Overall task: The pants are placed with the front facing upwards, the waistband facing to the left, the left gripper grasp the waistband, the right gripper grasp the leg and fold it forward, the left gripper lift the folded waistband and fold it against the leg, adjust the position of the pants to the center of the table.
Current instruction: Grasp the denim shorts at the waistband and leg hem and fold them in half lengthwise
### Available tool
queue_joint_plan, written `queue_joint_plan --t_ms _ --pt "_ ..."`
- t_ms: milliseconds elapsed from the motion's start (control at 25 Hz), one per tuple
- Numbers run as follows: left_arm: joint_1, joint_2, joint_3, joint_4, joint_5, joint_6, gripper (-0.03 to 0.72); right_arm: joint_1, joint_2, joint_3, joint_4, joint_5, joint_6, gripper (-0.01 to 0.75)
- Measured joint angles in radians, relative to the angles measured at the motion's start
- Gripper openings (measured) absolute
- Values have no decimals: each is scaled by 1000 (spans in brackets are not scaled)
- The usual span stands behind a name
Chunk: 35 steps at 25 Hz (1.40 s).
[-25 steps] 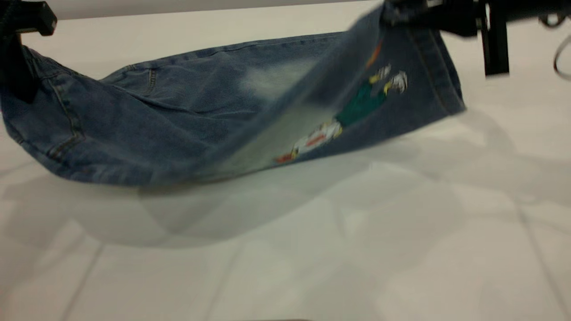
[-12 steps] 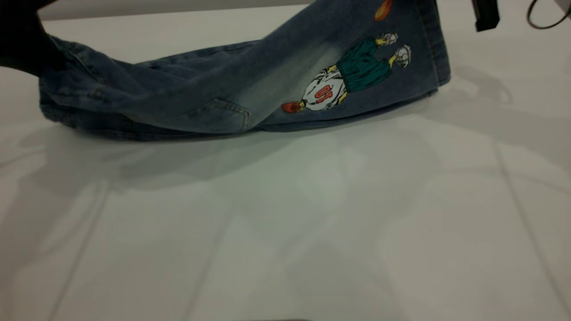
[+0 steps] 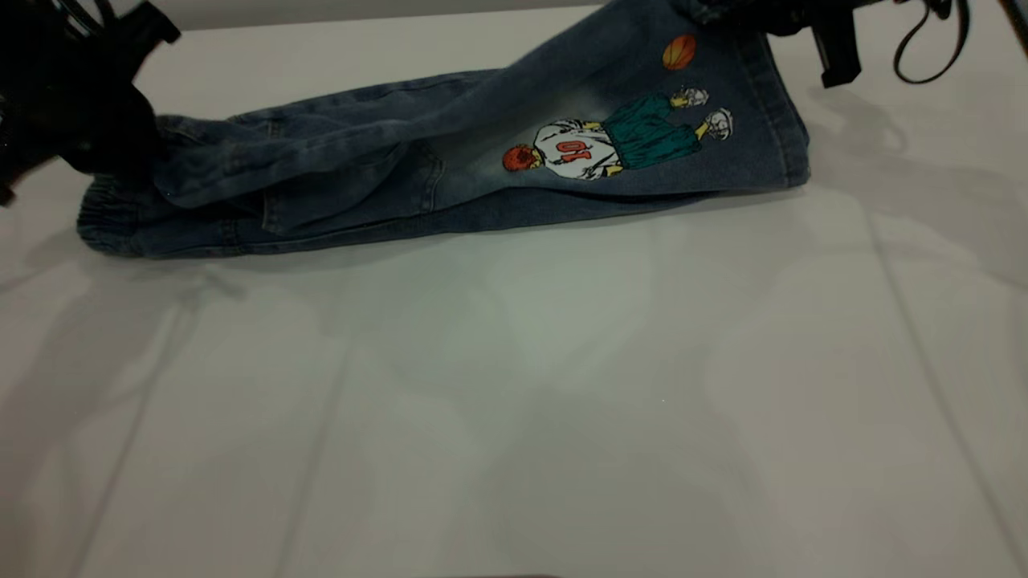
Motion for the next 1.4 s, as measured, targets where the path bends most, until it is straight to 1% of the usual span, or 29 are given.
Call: queue_joint_plan --t_ms 120,280,720,960,1080,1200,1320,1400 --pt "0 38 -1 2 -59 -43 69 0 37 -29 0 -4 19 33" --pt "0 61 -2 2 -89 -92 74 0 62 -44 1 -18 38 33" --pt "1 82 -112 3 -58 -111 85 0 64 -56 3 -76 122 33" --pt "1 123 -150 4 -33 -112 109 0 64 -56 3 -78 130 33" --pt "1 135 -159 6 -33 -112 150 0 64 -56 3 -78 140 34" --pt "1 136 -160 6 -47 -112 227 0 64 -56 3 -77 166 36" --pt "1 136 -160 6 -85 -135 323 0 64 -56 3 -77 203 45" --pt "1 136 -160 6 -119 -161 372 0 64 -56 3 -77 220 55"
